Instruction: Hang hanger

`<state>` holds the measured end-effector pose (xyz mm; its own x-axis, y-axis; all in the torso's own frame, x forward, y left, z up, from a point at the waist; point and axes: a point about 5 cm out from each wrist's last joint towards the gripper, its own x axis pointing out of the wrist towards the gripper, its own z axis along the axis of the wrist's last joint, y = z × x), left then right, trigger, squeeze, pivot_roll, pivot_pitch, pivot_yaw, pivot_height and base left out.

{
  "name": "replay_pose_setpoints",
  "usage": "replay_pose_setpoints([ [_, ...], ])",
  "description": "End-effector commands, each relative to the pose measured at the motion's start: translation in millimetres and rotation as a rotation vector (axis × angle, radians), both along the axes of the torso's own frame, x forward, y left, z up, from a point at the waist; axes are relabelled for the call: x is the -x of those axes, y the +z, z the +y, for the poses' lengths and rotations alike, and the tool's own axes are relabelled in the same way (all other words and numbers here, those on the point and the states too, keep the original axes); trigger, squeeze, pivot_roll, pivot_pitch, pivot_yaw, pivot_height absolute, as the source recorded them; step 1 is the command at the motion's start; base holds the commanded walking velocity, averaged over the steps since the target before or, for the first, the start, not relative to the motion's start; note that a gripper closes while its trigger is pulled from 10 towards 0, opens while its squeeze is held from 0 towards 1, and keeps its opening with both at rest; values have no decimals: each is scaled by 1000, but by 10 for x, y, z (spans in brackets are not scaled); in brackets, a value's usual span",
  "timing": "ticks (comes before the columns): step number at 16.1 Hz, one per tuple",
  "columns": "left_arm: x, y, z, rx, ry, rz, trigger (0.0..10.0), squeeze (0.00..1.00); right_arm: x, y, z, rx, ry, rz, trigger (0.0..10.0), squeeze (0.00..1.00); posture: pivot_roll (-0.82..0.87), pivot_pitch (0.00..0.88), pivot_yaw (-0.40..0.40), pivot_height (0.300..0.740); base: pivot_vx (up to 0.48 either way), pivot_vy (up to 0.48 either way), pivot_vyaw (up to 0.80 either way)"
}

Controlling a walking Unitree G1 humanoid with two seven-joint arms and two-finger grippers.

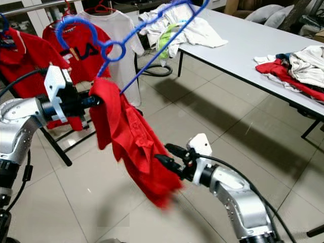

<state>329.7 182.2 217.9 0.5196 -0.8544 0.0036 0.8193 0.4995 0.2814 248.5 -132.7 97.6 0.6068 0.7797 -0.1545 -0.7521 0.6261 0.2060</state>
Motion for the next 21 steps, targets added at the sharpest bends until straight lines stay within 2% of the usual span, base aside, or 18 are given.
replay_pose_setpoints([
  [1,16,88,9,33,11,-30,0,0,22,42,88,-11,25,-14,10000,1000,-21,0,46,740,0,0,0],
  [2,18,86,5,35,18,-29,0,0,29,27,162,6,39,-17,10000,1000,-18,0,45,740,0,0,0],
  [4,23,93,3,35,23,-26,0,0,-16,-39,234,61,-11,-18,10000,1000,-14,0,44,740,0,0,0],
  [6,20,106,7,35,32,-26,0,0,-80,-56,306,63,-77,-16,10000,1000,-9,0,42,740,0,0,0],
  [7,23,120,8,41,32,-24,0,0,-110,-60,334,64,-94,-13,10000,412,-9,0,44,740,0,0,0],
  [8,35,135,-6,52,11,-21,0,0,-189,-85,324,89,-159,-14,10000,0,-8,0,45,740,0,0,0],
  [11,44,159,-20,58,-20,-17,0,0,-407,-99,183,151,-325,-46,10000,0,-4,0,45,740,0,0,0],
  [14,39,198,-27,78,-25,-21,0,0,-455,-120,135,192,-307,-73,10000,0,-4,0,47,740,0,0,0],
  [15,42,236,-58,109,-35,-25,0,0,-471,-136,149,189,-303,-76,10000,0,-1,0,47,740,0,0,0],
  [16,42,278,-99,147,-47,-29,0,0,-488,-143,179,173,-293,-79,6039,0,1,0,48,740,0,0,0],
  [18,45,299,-148,166,-64,-27,0,0,-521,-124,233,151,-280,-96,3451,0,5,0,50,740,0,0,0],
  [20,47,291,-170,161,-77,-22,0,0,-547,-98,276,144,-269,-111,2275,0,7,0,53,740,0,0,0],
  [21,50,288,-180,155,-87,-17,0,0,-566,-87,297,151,-260,-126,745,0,9,0,53,740,0,0,0],
])
